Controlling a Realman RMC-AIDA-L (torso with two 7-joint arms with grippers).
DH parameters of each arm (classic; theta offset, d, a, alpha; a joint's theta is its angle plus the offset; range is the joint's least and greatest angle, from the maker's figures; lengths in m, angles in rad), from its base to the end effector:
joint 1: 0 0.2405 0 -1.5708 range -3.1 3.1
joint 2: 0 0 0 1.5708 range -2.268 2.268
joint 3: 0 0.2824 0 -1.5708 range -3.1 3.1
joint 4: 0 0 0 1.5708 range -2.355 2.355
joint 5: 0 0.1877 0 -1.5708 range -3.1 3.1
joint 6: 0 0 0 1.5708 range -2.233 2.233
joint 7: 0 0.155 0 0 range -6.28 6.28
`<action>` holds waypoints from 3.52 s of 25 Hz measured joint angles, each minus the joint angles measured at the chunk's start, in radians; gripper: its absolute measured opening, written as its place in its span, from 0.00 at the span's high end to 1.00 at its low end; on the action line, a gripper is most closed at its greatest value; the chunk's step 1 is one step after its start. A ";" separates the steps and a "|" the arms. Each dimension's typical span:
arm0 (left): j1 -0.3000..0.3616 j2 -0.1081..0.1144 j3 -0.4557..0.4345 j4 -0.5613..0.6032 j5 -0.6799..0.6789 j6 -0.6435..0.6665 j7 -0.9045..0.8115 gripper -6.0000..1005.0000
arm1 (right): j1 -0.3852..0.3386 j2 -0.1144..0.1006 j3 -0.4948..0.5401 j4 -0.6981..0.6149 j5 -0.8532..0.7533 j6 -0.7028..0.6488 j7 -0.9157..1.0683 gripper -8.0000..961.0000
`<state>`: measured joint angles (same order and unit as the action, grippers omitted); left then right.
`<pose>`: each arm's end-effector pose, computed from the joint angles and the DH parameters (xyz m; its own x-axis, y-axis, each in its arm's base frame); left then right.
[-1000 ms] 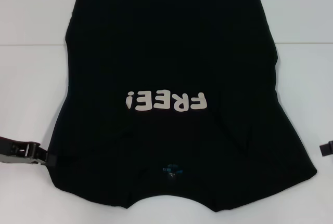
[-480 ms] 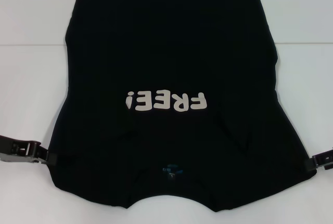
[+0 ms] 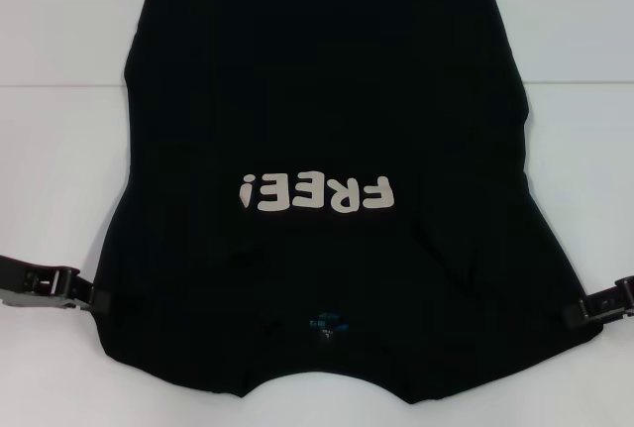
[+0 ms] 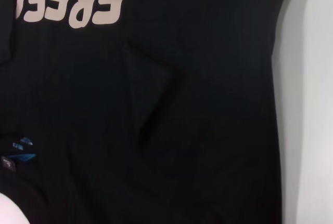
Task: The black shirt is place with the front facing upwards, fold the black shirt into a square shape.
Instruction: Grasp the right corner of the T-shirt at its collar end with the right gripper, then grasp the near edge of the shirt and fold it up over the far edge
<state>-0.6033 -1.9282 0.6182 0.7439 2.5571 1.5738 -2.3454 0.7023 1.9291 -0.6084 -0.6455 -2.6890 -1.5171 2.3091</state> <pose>-0.3349 0.3376 0.0406 0.2556 0.9516 0.1708 0.9559 -0.2223 -0.1919 0.3264 0.3540 0.0261 0.3158 -0.9464 -0.0684 -0.9227 -0.2895 -0.2545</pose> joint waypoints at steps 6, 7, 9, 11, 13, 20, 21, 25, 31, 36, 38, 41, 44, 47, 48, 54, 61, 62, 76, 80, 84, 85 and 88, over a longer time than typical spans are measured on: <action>-0.001 0.000 0.000 0.000 0.000 0.000 0.000 0.93 | 0.011 0.003 -0.012 0.019 0.000 0.011 0.001 0.25; -0.001 0.000 0.000 0.000 0.000 0.000 0.000 0.93 | 0.012 0.005 -0.018 0.021 0.000 0.013 0.001 0.25; -0.001 0.000 0.000 0.000 0.000 -0.003 -0.001 0.92 | 0.013 0.007 -0.026 0.022 0.000 0.017 0.002 0.25; -0.001 0.000 0.000 0.000 0.000 -0.006 -0.001 0.92 | 0.014 0.008 -0.033 0.021 0.000 0.020 0.003 0.25; -0.003 0.000 0.000 0.000 0.000 -0.006 -0.002 0.92 | 0.015 0.009 -0.035 0.021 0.001 0.020 0.004 0.25; -0.010 0.000 0.000 0.000 0.000 -0.007 -0.001 0.91 | 0.030 0.015 -0.035 0.041 0.027 0.002 -0.001 0.25; -0.010 0.000 0.000 0.000 0.000 -0.007 -0.001 0.91 | 0.033 0.016 -0.035 0.043 0.031 -0.001 -0.003 0.25; -0.013 -0.001 0.000 0.000 0.000 -0.008 0.000 0.91 | 0.053 0.024 -0.035 0.054 0.040 -0.009 -0.012 0.24; -0.014 -0.001 0.000 0.000 0.000 -0.007 0.001 0.90 | 0.069 0.027 -0.037 0.052 0.036 -0.004 -0.010 0.28; -0.013 -0.001 0.000 0.000 0.000 -0.004 0.003 0.90 | 0.069 0.027 -0.052 0.049 0.035 -0.002 -0.009 0.40; -0.014 -0.001 0.000 -0.002 0.000 -0.005 0.003 0.90 | 0.069 0.027 -0.060 0.049 0.035 -0.001 -0.005 0.45; -0.018 0.000 -0.001 -0.010 -0.002 -0.005 0.003 0.89 | 0.069 0.027 -0.062 0.049 0.035 -0.001 -0.003 0.53; -0.023 0.002 -0.002 -0.017 -0.003 -0.003 0.003 0.89 | 0.069 0.026 -0.062 0.044 0.035 -0.004 -0.003 0.68; -0.028 0.010 -0.002 -0.033 -0.011 0.006 0.009 0.89 | 0.071 0.021 -0.062 0.042 0.035 -0.014 -0.003 0.81; -0.030 0.016 0.000 -0.041 -0.012 0.014 0.012 0.89 | 0.071 0.017 -0.063 0.041 0.035 -0.024 -0.006 0.83; -0.060 0.088 0.009 -0.148 -0.005 0.165 0.085 0.88 | 0.059 -0.017 -0.122 0.016 0.031 -0.177 -0.051 0.91; -0.073 0.106 0.053 -0.180 0.074 0.424 0.190 0.87 | 0.045 -0.007 -0.172 -0.006 -0.080 -0.408 -0.211 0.91; -0.074 0.103 0.066 -0.180 0.080 0.440 0.195 0.87 | 0.042 -0.001 -0.177 -0.006 -0.093 -0.417 -0.221 0.91; -0.147 0.105 -0.270 -0.179 0.024 0.090 0.015 0.86 | 0.035 -0.051 0.218 -0.008 0.133 -0.168 -0.121 0.85; -0.160 0.089 -0.343 -0.180 -0.011 -0.102 -0.003 0.86 | -0.002 -0.044 0.269 0.015 0.292 0.027 -0.117 0.84; -0.135 0.037 -0.351 -0.176 -0.104 -0.257 0.027 0.85 | -0.034 -0.004 0.272 0.063 0.442 0.163 -0.206 0.82; -0.126 0.023 -0.350 -0.176 -0.138 -0.292 0.040 0.85 | -0.038 0.010 0.273 0.070 0.470 0.196 -0.233 0.82; -0.110 -0.007 -0.343 -0.182 -0.206 -0.373 0.076 0.85 | -0.037 0.053 0.263 0.085 0.512 0.317 -0.308 0.81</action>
<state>-0.7134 -1.9352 0.2750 0.5619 2.3512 1.2008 -2.2695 0.6653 1.9823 -0.3456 -0.5605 -2.1772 -1.2005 2.0008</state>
